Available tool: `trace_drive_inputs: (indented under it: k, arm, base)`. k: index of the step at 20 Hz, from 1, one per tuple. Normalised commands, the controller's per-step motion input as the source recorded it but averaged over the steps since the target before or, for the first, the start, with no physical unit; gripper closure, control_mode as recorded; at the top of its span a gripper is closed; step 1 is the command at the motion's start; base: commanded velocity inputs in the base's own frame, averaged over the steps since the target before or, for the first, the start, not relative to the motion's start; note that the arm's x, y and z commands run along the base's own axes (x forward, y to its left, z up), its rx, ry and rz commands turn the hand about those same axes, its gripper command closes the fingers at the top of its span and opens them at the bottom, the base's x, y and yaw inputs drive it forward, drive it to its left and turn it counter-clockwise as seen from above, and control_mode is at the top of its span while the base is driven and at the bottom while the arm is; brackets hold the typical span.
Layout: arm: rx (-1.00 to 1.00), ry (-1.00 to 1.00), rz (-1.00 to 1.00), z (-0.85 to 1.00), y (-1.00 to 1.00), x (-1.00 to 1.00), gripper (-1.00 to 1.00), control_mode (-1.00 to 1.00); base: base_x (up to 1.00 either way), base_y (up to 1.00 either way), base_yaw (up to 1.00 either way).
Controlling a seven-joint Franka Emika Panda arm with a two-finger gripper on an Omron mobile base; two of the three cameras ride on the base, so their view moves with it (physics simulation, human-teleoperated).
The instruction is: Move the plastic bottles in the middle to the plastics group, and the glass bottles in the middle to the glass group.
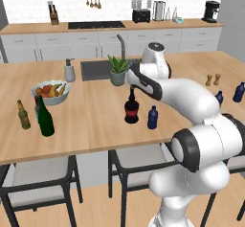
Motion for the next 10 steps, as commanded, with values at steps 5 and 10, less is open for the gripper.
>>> trace_drive_inputs:
  k: [5,10]
  arm:
    - [0.0,0.07,0.0,-0.23,0.04,0.41,-1.0,-1.0]
    - [0.0,0.0,0.0,-0.44,0.05,0.3,-1.0,-1.0]
  base:
    - [0.0,0.0,0.0]
    - [0.0,0.0,0.0]
